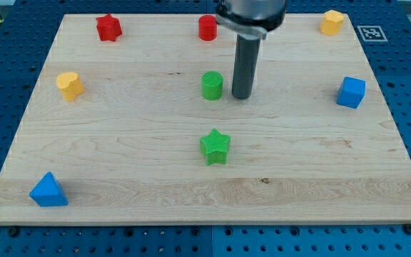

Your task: Move the green circle slightly to down

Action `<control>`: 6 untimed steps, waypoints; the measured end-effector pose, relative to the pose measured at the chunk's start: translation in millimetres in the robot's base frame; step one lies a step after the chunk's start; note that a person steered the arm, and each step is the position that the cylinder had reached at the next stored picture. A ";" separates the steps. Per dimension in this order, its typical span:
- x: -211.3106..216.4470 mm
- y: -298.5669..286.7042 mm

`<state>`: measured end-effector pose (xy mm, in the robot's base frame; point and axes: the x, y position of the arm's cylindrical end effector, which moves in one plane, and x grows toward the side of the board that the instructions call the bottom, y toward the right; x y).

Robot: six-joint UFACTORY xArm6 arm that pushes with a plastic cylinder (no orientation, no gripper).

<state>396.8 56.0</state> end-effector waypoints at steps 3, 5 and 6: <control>-19.7 -46.8; -35.4 -74.1; -17.4 -73.5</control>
